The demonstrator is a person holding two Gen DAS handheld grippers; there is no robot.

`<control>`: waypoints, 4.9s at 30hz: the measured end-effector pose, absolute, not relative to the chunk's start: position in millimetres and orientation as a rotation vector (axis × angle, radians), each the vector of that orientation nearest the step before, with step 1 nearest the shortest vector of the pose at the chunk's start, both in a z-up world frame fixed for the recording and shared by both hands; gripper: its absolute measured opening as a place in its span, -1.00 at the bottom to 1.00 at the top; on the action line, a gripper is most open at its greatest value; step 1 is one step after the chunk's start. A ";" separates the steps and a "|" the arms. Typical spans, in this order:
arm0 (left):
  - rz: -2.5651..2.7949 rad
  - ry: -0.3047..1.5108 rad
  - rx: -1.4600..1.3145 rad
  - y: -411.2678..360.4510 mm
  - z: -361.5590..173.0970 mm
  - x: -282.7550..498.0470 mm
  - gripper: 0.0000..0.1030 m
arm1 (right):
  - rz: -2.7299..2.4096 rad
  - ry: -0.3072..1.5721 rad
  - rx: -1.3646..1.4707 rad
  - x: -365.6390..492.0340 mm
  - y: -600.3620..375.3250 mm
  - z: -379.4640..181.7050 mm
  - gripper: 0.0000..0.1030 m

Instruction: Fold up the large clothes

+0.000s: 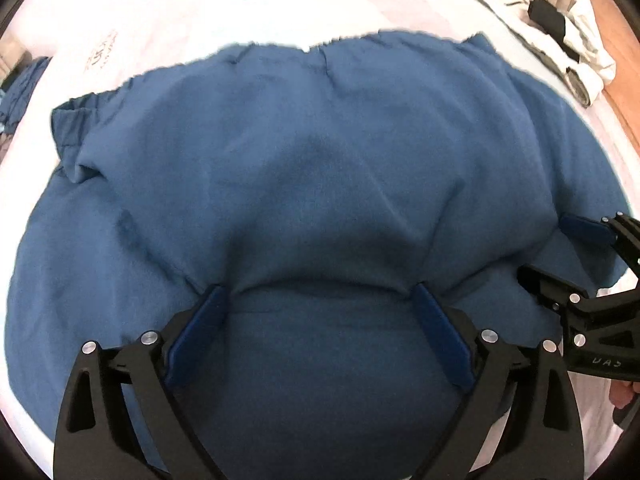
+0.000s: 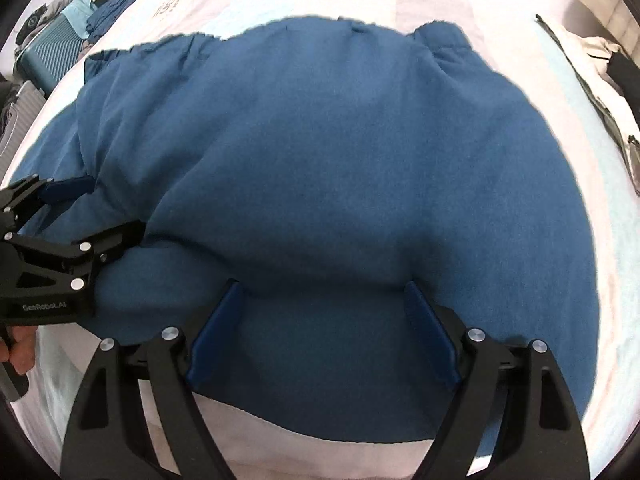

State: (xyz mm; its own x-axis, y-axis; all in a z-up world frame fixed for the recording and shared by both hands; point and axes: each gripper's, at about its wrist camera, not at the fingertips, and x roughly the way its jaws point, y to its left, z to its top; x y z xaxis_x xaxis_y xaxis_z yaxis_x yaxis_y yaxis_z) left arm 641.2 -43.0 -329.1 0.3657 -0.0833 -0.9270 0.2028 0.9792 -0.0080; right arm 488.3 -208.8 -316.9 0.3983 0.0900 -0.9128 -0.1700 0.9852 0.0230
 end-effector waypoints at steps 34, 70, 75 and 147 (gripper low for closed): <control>-0.176 1.173 0.049 -27.4 -334.9 579.4 0.85 | -0.098 1.126 0.843 396.7 -364.9 -345.8 0.68; -0.178 1.179 0.055 -32.8 -340.9 582.4 0.88 | -0.048 1.135 0.949 436.4 -314.5 -363.0 -0.29; -0.176 1.179 0.054 -33.1 -342.0 583.5 0.88 | -0.025 1.143 0.881 446.5 -306.5 -345.9 -0.62; 0.262 1.105 -0.272 307.2 -301.6 496.4 0.79 | 0.401 0.901 -0.696 421.6 149.0 -324.2 -0.73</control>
